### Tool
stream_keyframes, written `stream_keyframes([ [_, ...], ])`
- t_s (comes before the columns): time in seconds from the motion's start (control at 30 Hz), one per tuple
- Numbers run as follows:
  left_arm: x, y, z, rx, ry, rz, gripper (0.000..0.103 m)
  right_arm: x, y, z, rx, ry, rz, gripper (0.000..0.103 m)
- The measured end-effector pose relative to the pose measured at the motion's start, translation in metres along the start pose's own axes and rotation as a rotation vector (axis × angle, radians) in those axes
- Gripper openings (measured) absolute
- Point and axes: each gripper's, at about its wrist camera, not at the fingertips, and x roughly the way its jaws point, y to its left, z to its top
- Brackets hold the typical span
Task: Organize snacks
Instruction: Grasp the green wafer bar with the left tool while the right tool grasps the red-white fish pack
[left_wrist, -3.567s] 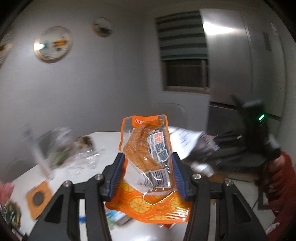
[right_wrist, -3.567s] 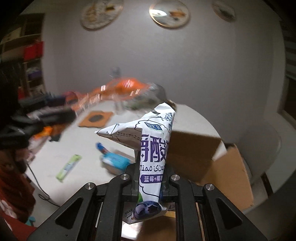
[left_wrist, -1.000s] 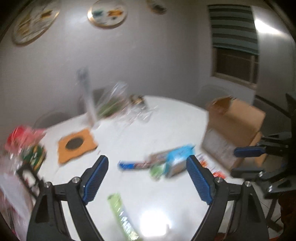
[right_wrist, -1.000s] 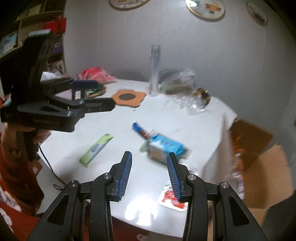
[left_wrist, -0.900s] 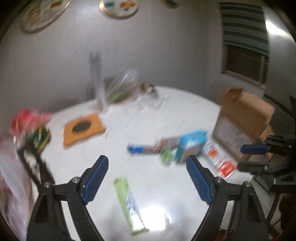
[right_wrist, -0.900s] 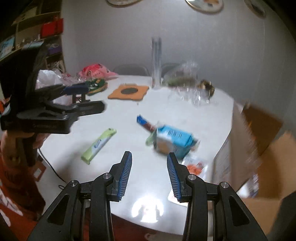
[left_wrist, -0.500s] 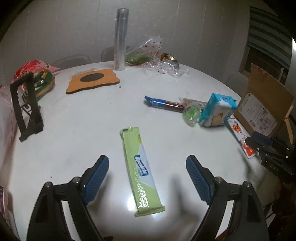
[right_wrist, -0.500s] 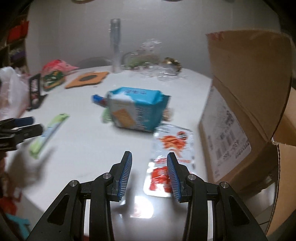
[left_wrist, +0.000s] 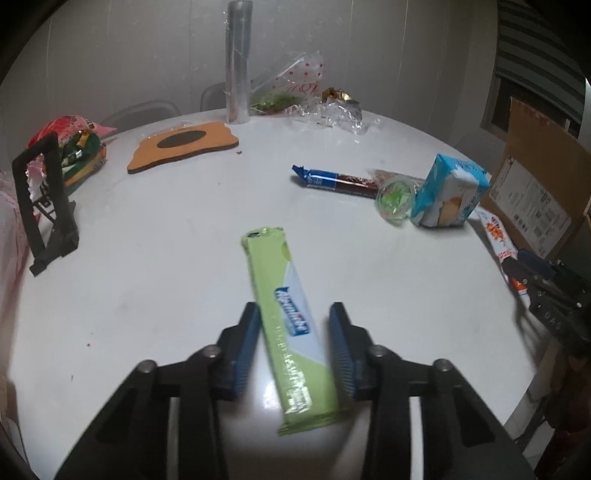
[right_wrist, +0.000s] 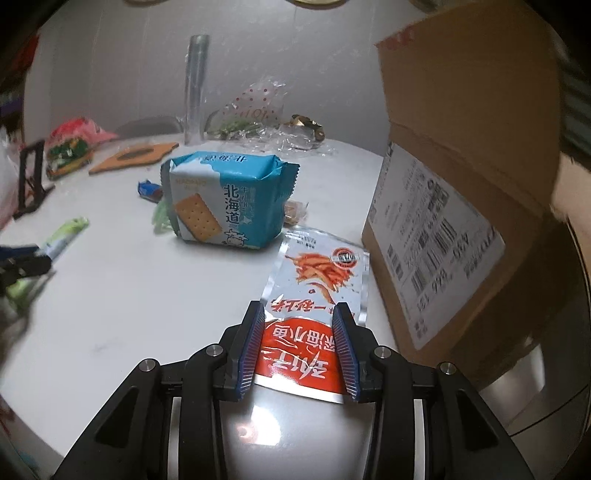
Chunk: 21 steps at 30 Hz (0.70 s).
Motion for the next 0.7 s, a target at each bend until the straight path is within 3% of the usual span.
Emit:
stream_keyframes([
  [0.13,-0.001,-0.008,-0.003,0.032,-0.003,-0.014,0.028,-0.007,0.002,-0.008,-0.011,-0.018,0.019,0.032],
  [0.43,-0.005,-0.053,-0.007,0.138,0.013,-0.195,0.027,-0.03,0.009,-0.023,-0.047,-0.012,0.134,0.032],
  [0.57,-0.004,-0.069,-0.006,0.167,0.015,-0.206,0.031,-0.038,0.01,-0.02,-0.063,-0.006,0.174,0.032],
  [0.6,-0.003,-0.071,-0.006,0.168,0.014,-0.206,0.033,-0.039,0.009,-0.018,-0.064,-0.01,0.173,0.033],
  [0.7,-0.004,-0.071,-0.006,0.163,0.016,-0.194,0.044,-0.033,0.007,-0.011,-0.066,-0.005,0.152,0.056],
])
